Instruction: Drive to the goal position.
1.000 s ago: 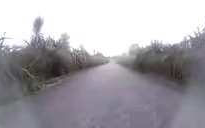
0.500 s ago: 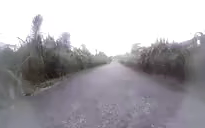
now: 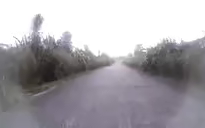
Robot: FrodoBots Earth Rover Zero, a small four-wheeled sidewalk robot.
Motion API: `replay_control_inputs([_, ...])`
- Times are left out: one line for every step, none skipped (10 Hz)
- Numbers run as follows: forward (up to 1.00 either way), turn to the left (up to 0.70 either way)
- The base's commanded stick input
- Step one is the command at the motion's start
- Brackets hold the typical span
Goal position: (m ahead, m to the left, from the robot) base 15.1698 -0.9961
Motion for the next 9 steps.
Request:
replay_control_inputs([0.85, 0.0])
replay_control_inputs([0.85, -0.04])
replay_control_inputs([0.85, -0.16])
replay_control_inputs([0.85, -0.29])
replay_control_inputs([0.85, -0.34])
replay_control_inputs([0.85, -0.34])
replay_control_inputs([0.85, -0.34])
replay_control_inputs([0.85, -0.34])
replay_control_inputs([0.85, -0.34])
